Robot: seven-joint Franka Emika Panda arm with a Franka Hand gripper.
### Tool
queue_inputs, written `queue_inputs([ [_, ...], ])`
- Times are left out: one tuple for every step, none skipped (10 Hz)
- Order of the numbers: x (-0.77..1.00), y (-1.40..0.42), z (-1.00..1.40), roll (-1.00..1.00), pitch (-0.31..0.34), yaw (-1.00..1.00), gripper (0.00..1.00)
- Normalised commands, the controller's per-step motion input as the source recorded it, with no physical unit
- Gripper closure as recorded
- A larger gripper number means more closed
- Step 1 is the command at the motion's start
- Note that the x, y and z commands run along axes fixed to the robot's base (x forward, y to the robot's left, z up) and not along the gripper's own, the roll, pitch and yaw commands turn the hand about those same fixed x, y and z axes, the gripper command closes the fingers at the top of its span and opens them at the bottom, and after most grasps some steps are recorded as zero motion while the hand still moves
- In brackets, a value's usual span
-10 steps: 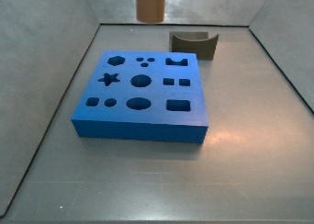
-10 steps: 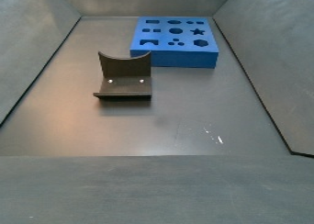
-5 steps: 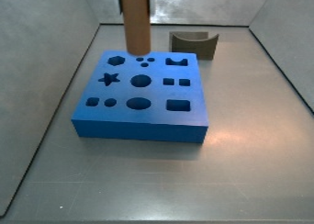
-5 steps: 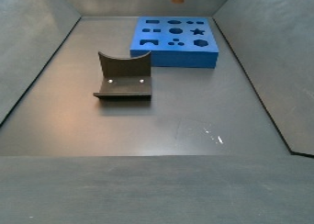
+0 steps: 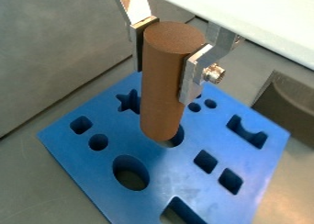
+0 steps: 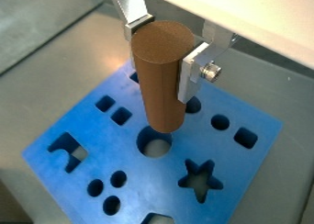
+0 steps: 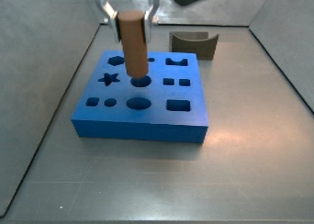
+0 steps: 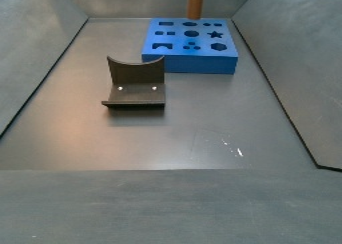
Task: Insert the round object.
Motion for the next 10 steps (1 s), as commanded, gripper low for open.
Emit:
queue_inputs([
  [0.00,0.01,-0.53,0.12,0.000,-0.10,1.00],
  [0.00,0.02,-0.48,0.08,0.000,-0.08,1.00],
  [0.00,0.05,-0.45,0.08,0.000,-0.06,1.00],
  [0.00,0.06,-0.47,0.08,0.000,-0.05,1.00],
  [0.14,0.07,-0.48,0.09,0.010,-0.06,1.00],
  [0.23,0.11,-0.42,0.11,0.060,-0.06,1.00],
  [0.29,0.11,-0.43,0.11,0.074,-0.07,1.00],
  [0.32,0.09,-0.48,0.13,0.080,-0.07,1.00],
  [0.32,0.09,-0.50,0.13,0.080,-0.07,1.00],
  [0.13,0.04,-0.48,0.10,0.019,-0.05,1.00],
])
